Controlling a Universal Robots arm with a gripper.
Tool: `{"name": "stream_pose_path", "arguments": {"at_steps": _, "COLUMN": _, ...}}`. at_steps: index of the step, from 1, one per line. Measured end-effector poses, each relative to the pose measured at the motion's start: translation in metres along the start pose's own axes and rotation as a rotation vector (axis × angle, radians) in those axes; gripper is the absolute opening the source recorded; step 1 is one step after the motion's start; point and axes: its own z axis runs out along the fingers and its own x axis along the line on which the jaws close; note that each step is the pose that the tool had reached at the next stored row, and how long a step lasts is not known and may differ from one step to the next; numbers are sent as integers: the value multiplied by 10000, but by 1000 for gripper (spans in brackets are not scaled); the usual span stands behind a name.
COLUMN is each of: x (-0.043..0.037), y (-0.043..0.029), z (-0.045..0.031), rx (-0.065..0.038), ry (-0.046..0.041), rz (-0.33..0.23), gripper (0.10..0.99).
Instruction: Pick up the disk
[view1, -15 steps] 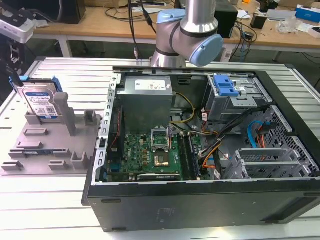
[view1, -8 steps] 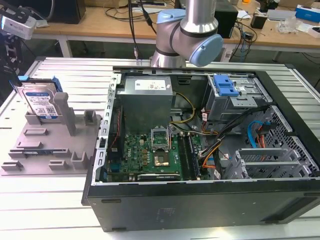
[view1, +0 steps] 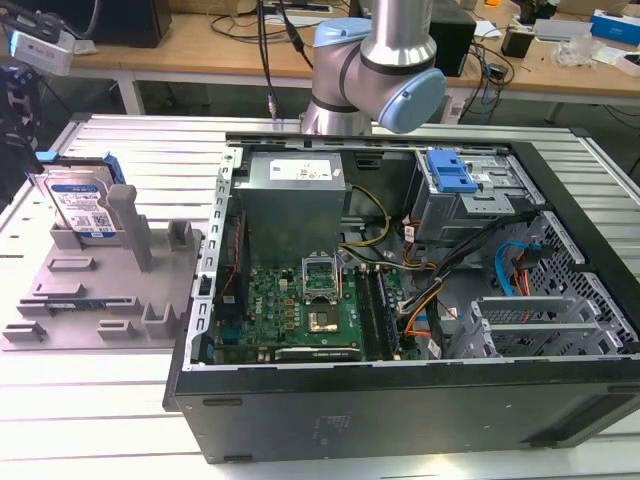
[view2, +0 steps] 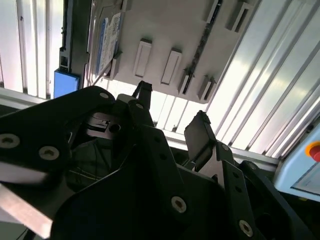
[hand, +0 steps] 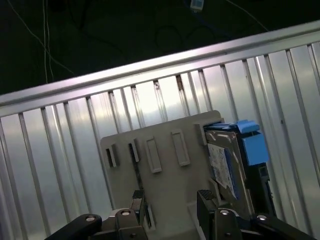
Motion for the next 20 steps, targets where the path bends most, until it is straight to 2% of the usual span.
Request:
{"name": "stream_pose_path", "arguments": {"at_steps": 5, "x": -5, "y": -22, "z": 15, "rx": 22, "ry": 37, "rz": -624, "gripper": 541}}
{"name": "stream_pose_path", "arguments": {"at_steps": 11, "x": -8, "y": -43, "z": 27, "rx": 190, "ry": 30, "rz": -1185, "gripper": 541}}
{"name": "stream_pose_path", "arguments": {"at_steps": 15, "x": -9, "y": -42, "z": 27, "rx": 189, "ry": 32, "rz": -1201, "gripper": 541}}
{"name": "stream_pose_path", "arguments": {"at_steps": 16, "x": -28, "y": -36, "z": 27, "rx": 191, "ry": 41, "rz": -1199, "gripper": 541}}
{"name": "stream_pose_path", "arguments": {"at_steps": 18, "x": -166, "y": -8, "z": 28, "rx": 196, "ry": 65, "rz": -1216, "gripper": 541}}
{"name": "stream_pose_path", "arguments": {"at_steps": 20, "x": -264, "y": 15, "z": 27, "rx": 196, "ry": 75, "rz": -1230, "gripper": 541}}
